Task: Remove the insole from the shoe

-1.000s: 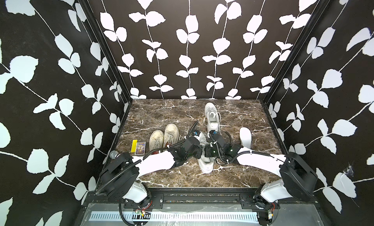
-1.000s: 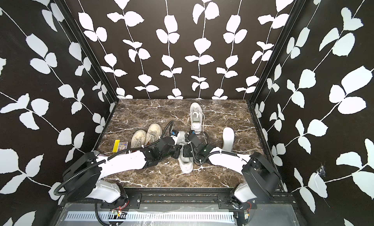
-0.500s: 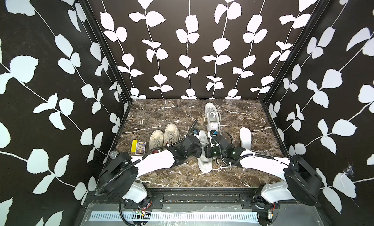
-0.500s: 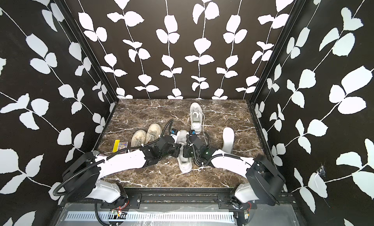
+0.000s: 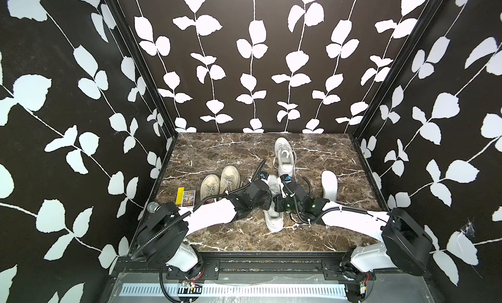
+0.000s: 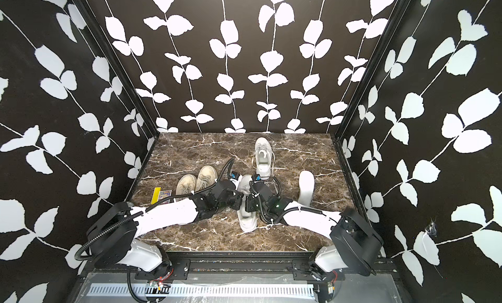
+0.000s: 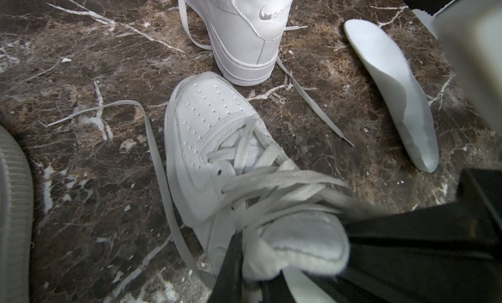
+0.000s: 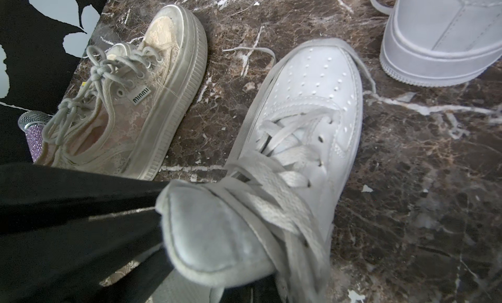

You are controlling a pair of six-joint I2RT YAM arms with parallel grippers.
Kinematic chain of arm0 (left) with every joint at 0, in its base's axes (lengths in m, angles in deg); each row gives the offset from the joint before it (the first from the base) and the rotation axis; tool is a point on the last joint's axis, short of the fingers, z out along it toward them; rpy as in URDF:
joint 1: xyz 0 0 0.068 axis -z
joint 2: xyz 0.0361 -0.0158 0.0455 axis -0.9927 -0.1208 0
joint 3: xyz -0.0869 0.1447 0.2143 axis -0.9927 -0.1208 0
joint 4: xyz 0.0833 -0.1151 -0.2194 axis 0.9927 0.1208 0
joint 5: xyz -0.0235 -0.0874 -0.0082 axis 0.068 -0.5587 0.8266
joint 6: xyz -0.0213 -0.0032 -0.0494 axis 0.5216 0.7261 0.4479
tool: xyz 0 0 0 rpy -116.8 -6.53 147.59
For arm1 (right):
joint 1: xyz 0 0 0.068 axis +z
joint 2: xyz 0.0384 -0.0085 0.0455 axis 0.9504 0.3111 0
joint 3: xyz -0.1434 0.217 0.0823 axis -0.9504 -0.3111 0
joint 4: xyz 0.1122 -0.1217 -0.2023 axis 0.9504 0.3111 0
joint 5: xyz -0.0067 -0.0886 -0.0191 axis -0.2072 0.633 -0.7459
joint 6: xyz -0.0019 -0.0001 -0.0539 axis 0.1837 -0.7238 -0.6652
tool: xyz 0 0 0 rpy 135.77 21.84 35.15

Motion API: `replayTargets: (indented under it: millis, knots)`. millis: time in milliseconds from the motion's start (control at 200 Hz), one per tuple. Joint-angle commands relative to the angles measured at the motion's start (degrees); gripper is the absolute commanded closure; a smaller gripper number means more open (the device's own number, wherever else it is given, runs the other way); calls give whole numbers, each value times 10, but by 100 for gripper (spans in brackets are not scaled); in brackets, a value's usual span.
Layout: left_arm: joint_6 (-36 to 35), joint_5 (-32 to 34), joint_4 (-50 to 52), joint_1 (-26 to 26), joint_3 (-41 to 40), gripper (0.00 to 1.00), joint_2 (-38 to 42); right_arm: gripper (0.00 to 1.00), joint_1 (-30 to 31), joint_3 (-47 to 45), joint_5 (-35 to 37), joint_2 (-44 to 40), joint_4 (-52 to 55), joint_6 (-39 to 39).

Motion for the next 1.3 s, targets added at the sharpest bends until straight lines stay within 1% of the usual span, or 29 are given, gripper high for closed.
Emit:
replayTargets:
  millis: [0, 105, 335, 495, 675, 760, 1040, 1135, 1295]
  knots:
    - [7, 37, 34, -18, 6, 100, -9, 100, 11, -9, -20, -45, -85, -5]
    - [6, 36, 40, -18, 9, 100, -9, 100, 11, -23, -23, -66, -110, -11]
    - [3, 45, 54, -20, 17, 100, -14, 100, 11, -71, -38, -103, -208, -11]
    - [1, 53, 69, -21, 22, 100, -16, 100, 11, -96, -46, -122, -257, -11]
    - [-4, 67, 107, -24, 39, 100, -26, 100, 11, -106, -37, -137, -269, -18]
    - [-9, 68, 120, -24, 48, 93, -31, 100, 11, -108, -37, -137, -274, -17]
    - [-21, 67, 137, -24, 65, 87, -45, 100, 12, -117, -55, -152, -305, -19]
    - [-26, 67, 138, -24, 66, 88, -48, 100, 14, -122, -59, -164, -316, -23]
    - [-38, 73, 161, -24, 78, 95, -61, 100, 21, -126, -59, -188, -325, -37]
